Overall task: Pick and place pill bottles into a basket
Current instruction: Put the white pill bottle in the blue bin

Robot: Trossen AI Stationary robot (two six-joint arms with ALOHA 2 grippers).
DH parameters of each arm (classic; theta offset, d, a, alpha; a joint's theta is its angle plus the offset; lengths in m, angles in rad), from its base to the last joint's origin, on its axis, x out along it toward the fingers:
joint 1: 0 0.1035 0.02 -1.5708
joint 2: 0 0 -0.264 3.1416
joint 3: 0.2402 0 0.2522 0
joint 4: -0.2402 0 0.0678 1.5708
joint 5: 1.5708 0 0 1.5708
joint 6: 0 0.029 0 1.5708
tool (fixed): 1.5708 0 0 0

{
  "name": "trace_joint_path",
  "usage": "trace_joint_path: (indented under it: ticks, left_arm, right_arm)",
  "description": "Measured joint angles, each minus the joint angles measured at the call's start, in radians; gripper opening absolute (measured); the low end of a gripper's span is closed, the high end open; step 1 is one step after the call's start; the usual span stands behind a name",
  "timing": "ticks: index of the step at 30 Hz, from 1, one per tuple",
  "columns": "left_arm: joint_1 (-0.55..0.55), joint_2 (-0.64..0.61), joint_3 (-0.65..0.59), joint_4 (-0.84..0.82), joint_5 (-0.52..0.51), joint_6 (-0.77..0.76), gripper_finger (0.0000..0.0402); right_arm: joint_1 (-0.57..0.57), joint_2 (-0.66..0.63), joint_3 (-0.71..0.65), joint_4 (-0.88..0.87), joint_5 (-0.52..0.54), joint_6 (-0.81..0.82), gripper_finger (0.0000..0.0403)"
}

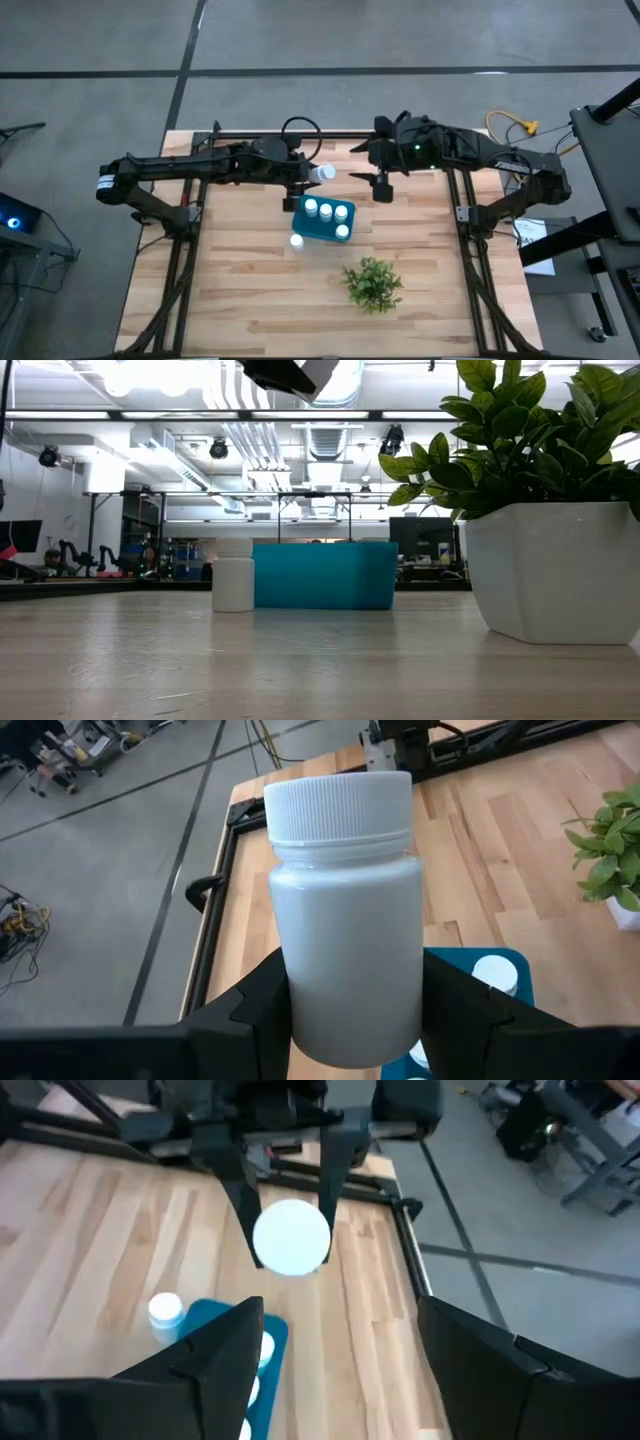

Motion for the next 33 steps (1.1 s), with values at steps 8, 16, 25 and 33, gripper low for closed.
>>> trace_joint_path:
  ticks: [8, 16, 25, 33]
  left_arm:
    - [0.000, 0.000, -0.015, -0.023, 0.000, -0.002, 0.0150]
    - [0.001, 0.000, -0.020, -0.043, 0.000, -0.020, 0.0150]
    - [0.001, 0.000, -0.029, -0.056, 0.000, -0.022, 0.0150]
    - [0.001, 0.000, -0.030, -0.064, 0.000, -0.024, 0.0150]
  right_arm:
    - [0.013, 0.065, 0.037, -0.013, -0.002, -0.001, 0.0256]
    - [0.018, 0.140, 0.087, -0.027, -0.005, 0.007, 0.0256]
    - [0.045, 0.243, 0.209, -0.126, -0.010, -0.022, 0.0256]
    - [0.050, 0.291, 0.262, -0.163, -0.009, -0.034, 0.0256]
